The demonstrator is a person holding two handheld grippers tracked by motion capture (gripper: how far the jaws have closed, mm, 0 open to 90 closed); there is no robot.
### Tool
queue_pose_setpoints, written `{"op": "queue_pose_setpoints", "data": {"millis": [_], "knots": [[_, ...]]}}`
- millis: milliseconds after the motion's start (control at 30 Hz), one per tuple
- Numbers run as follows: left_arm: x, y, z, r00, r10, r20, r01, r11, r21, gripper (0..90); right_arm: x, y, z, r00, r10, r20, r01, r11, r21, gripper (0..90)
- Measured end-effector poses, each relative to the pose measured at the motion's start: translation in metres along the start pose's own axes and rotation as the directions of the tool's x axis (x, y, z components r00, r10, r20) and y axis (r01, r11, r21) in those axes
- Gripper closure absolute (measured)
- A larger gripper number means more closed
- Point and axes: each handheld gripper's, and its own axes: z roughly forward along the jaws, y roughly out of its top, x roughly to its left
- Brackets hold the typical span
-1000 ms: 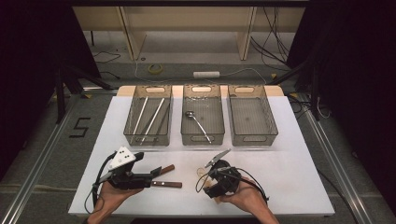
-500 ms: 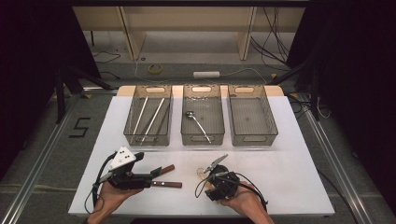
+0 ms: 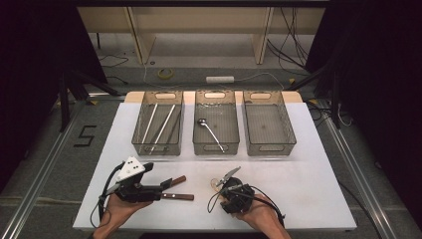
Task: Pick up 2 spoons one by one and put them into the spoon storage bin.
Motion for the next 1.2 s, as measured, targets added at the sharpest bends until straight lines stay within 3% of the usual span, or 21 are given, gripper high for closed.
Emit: {"op": "queue_pose_setpoints", "data": {"millis": [367, 733, 867, 1200], "knots": [[0.000, 0.000, 0.000, 1.0000, 0.002, -0.002, -0.002, 1.0000, 0.003, 15.5, -0.003, 0.001, 0.000, 0.9999, 0.015, 0.003, -0.015, 1.000, 0.011, 76.2], [0.000, 0.000, 0.000, 1.0000, 0.001, -0.002, -0.001, 1.0000, 0.002, 15.5, -0.010, 0.002, 0.000, 0.9985, 0.034, -0.042, -0.034, 0.999, 0.008, 77.6], [0.000, 0.000, 0.000, 1.0000, 0.001, -0.003, -0.001, 1.0000, 0.002, 15.5, -0.011, 0.002, -0.003, 0.9968, 0.041, -0.069, -0.041, 0.999, -0.005, 77.8], [0.000, 0.000, 0.000, 1.0000, 0.001, -0.005, -0.001, 1.0000, -0.002, 15.6, -0.018, 0.003, -0.014, 0.9964, 0.040, -0.075, -0.044, 0.998, -0.052, 77.9]]}}
